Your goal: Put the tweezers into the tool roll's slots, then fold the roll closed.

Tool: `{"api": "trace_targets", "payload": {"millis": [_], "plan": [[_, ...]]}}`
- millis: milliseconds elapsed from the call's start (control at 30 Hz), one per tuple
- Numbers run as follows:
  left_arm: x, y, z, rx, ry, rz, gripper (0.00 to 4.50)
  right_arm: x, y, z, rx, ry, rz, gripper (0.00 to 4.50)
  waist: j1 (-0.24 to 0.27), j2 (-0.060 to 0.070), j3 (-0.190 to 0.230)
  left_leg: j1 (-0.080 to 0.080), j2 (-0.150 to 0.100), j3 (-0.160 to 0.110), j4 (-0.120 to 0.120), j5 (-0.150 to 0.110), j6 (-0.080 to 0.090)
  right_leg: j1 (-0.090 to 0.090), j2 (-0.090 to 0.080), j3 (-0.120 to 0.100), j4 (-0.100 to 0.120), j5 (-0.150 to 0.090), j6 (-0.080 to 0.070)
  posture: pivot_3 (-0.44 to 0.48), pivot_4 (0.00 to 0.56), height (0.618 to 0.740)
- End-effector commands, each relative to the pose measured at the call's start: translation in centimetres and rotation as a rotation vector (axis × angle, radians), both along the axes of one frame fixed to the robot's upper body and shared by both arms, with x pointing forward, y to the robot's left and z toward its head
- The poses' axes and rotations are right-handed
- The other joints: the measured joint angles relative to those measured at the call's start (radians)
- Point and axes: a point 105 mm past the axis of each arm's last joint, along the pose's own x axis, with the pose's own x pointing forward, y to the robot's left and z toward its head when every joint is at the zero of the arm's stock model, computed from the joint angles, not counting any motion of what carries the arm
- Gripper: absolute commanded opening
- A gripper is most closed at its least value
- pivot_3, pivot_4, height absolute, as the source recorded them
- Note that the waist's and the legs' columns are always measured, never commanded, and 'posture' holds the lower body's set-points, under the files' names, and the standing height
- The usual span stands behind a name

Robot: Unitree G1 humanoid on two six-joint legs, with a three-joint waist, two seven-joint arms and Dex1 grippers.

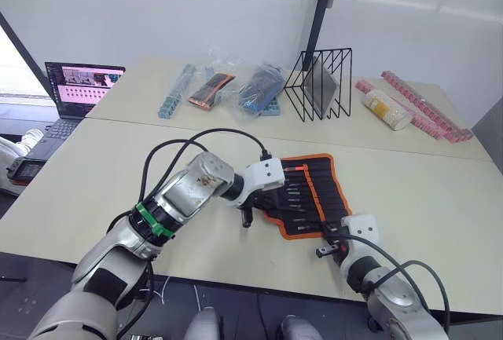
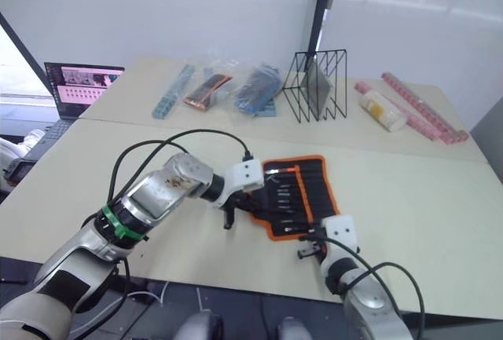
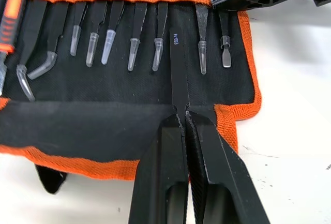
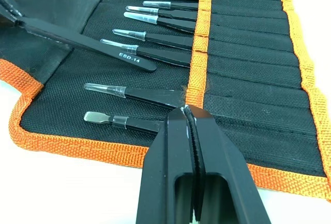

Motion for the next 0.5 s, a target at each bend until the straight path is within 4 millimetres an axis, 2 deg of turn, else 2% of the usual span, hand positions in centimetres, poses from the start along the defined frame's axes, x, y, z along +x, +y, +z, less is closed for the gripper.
{"api": "trace_targets", "payload": {"millis": [33,200,500], "plan": [[-0.3,-1.1,0.6,0.005,-0.044,-0.050,0.02,-1.3,-0.8,-3.1,-0.028,0.135,-0.042,0.00,0.001,0.000,0.000,0.000,0.000,0.000,0.000,0.000,0.000,0.000,0.000,0.000,0.000,0.000,0.000,0.000,0.150,0.684],[-0.5,-2.0,0.2,0.015,-0.045,-0.075,0.02,-1.7,-0.8,-3.2,-0.024,0.139,-0.046,0.00,0.004,0.000,0.000,0.000,0.000,0.000,0.000,0.000,0.000,0.000,0.000,0.000,0.000,0.000,0.000,0.000,0.150,0.684],[0.3,-3.0,-0.2,0.022,-0.050,-0.063,0.02,-2.2,-0.8,-3.4,-0.019,0.146,-0.053,0.00,0.010,0.000,0.000,0.000,-0.001,0.000,0.000,0.000,0.000,0.000,0.000,0.000,0.001,0.000,0.000,0.000,0.150,0.684]]}}
